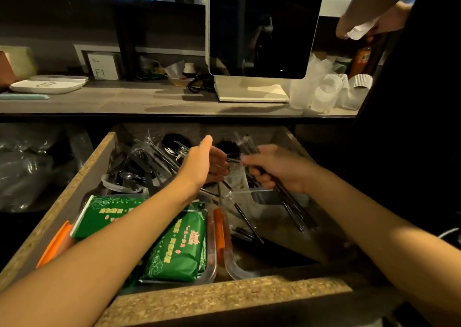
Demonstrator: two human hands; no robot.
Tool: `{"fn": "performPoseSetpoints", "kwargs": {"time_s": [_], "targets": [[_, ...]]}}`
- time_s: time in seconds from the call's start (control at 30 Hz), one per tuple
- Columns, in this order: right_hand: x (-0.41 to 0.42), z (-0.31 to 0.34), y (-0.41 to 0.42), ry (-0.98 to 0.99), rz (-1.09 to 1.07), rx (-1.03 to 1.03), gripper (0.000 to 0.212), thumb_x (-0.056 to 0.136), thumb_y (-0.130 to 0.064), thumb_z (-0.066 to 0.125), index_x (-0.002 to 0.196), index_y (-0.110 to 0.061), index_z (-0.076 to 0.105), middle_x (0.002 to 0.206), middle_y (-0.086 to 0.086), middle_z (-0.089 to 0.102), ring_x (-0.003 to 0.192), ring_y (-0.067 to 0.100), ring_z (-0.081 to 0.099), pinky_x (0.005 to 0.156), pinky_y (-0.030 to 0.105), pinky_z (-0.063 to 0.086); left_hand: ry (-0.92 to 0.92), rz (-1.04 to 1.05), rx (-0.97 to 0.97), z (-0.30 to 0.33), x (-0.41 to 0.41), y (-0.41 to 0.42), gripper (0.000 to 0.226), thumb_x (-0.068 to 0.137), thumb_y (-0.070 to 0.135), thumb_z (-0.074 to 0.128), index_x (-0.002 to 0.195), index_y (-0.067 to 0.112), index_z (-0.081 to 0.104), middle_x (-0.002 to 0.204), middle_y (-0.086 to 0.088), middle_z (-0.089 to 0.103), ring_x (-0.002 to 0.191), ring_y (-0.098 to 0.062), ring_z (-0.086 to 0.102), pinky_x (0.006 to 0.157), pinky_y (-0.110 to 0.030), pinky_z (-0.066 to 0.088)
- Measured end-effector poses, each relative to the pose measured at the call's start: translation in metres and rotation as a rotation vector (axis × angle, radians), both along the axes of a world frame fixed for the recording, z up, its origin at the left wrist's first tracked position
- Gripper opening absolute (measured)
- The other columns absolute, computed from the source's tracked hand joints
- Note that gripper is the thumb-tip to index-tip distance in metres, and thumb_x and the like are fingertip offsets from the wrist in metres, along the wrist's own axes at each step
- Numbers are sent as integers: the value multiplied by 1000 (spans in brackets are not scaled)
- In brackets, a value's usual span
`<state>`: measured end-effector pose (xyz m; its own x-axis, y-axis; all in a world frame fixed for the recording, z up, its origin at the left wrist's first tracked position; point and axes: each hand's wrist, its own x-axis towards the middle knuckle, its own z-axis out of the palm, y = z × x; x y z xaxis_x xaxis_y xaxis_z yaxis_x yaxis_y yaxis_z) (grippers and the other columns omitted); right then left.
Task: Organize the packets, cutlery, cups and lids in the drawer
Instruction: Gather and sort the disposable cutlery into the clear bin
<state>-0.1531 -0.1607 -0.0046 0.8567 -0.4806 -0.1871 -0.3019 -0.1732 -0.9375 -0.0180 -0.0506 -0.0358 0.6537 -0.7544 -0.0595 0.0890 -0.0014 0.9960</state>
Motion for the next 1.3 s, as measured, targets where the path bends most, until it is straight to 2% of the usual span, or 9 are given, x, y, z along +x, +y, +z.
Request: {"fn": "performPoseSetpoints", "kwargs": {"time_s": [0.13,0.27,0.4,0.6,0.77,0.9,1.0,1.17,1.3], "targets": [[-18,-28,9,272,97,-85,13,100,-22,53,95,-12,60,63,-1,51,49,9,46,44,21,40,-111,-10,37,-5,-1,-2,62,109,43,23,83,6,65,80,-14,68,69,-25,65,64,-31,52],[-22,-41,11,382,218,-197,17,99,-30,54,105,-16,62,86,1,64,76,13,62,66,26,53,-212,-34,73,-8,-2,-2,60,110,42,21,86,8,64,88,-14,68,81,-26,65,74,-36,51],[-18,-48,8,456,303,-523,47,92,-40,62,131,-16,55,120,-4,61,106,11,58,92,29,50,-262,-36,79,-7,-3,0,59,110,42,21,89,9,65,91,-13,69,89,-28,66,84,-43,53],[-10,-78,8,492,393,-382,20,97,-23,57,111,-11,65,91,-6,65,92,11,62,83,26,46,-277,-58,76,-8,-3,2,58,109,43,21,91,8,64,95,-16,68,90,-29,65,82,-43,52],[-15,-75,-1,421,281,-318,14,102,-22,48,98,-12,56,74,4,58,56,11,58,59,24,50,-285,-67,75,-8,-1,2,59,109,45,22,91,9,64,94,-14,68,90,-30,65,83,-46,53],[-20,-66,-1,568,431,-411,28,100,-34,52,116,-13,61,99,1,64,87,11,63,79,26,52,-290,-80,89,-7,-1,3,59,108,46,22,90,11,65,95,-14,69,93,-31,67,89,-51,53],[-19,-48,-4,419,273,-349,26,99,-38,50,109,-19,64,108,3,68,100,17,66,90,33,54,-243,-54,62,-5,-1,1,58,109,46,22,95,11,66,102,-13,70,98,-29,66,87,-43,53],[-2,-27,-15,-104,-136,-3,25,99,-23,54,109,-3,66,92,13,70,83,23,69,73,29,59,-27,-56,-72,-2,1,0,58,106,53,19,114,17,63,125,-10,65,118,-22,62,104,-42,47],[25,-22,-38,-228,-332,12,18,98,-15,56,102,-1,66,85,12,65,78,22,64,69,27,58,44,-45,-129,-1,5,0,57,106,53,20,131,16,55,137,-10,59,127,-23,56,111,-48,42]]}}
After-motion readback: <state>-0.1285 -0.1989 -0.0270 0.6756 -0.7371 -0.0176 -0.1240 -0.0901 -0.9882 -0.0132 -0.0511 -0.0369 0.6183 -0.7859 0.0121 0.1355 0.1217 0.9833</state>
